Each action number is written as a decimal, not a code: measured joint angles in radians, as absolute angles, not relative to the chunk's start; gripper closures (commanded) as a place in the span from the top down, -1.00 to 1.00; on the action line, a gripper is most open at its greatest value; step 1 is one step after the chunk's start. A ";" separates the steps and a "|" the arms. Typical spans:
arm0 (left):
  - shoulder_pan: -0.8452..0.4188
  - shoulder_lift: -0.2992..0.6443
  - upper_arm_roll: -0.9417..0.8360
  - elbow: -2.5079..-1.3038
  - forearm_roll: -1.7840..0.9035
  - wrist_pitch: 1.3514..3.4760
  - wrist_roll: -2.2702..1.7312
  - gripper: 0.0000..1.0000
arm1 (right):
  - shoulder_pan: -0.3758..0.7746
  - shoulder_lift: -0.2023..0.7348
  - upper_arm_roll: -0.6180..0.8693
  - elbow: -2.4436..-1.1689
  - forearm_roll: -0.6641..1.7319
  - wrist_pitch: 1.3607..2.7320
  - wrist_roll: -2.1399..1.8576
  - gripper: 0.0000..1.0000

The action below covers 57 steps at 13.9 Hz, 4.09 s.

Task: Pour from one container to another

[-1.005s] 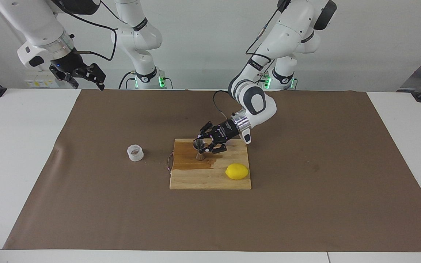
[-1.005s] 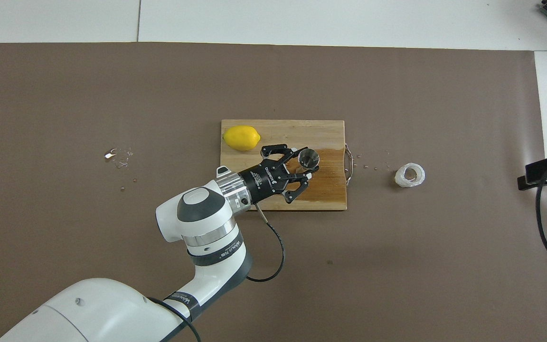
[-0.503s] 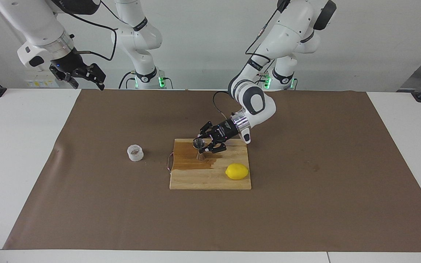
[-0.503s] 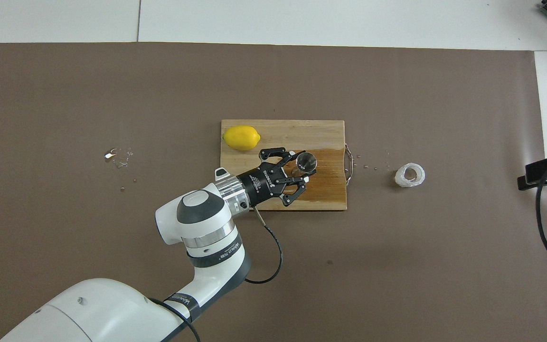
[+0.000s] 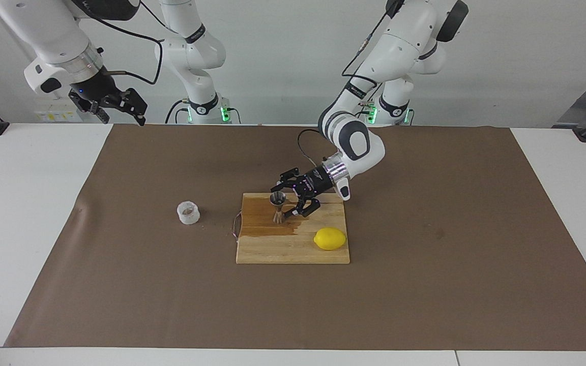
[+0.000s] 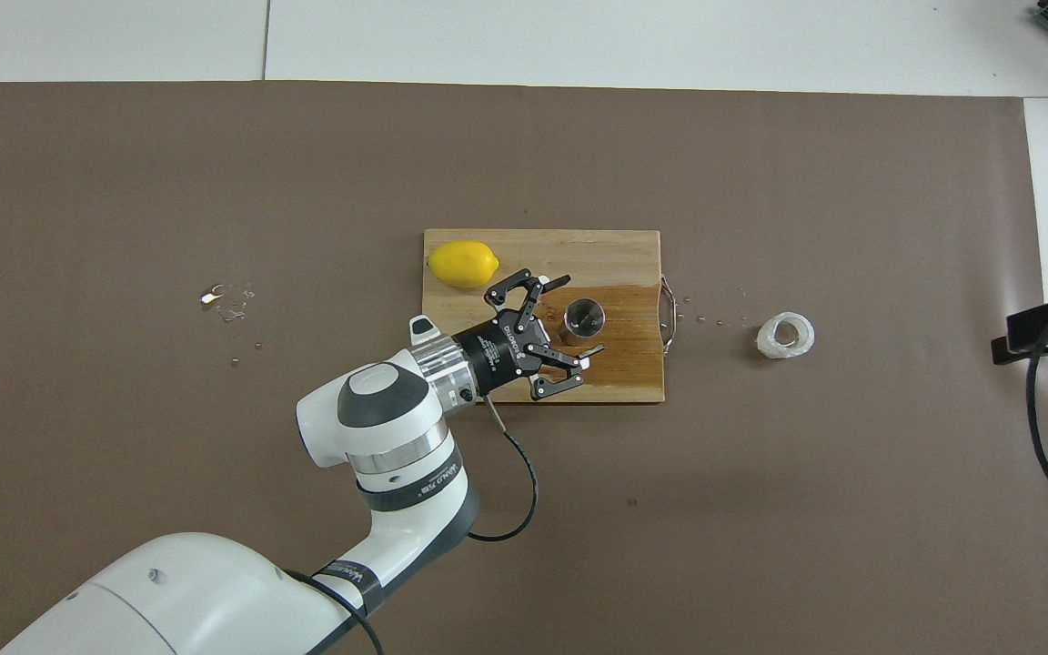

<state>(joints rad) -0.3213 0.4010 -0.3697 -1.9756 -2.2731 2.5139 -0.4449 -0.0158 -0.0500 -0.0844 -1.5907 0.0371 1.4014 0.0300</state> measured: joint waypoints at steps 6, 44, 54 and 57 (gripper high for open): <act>-0.320 0.312 -0.366 -1.969 -2.166 2.514 -0.534 1.00 | -0.019 -0.050 -0.089 -1.591 0.037 1.401 0.019 1.00; -0.109 0.038 -0.348 -1.832 -0.023 1.813 -0.587 1.00 | -0.148 0.395 -0.079 -2.019 0.963 1.917 -2.303 1.00; -0.004 -0.115 -0.171 -1.829 0.011 1.687 -0.110 1.00 | -0.125 0.394 -0.085 -2.064 0.977 1.991 -2.363 -0.31; 0.007 -0.120 -0.090 -1.822 0.011 1.687 -0.006 1.00 | -0.126 0.388 -0.086 -2.061 0.979 1.995 -2.374 -0.69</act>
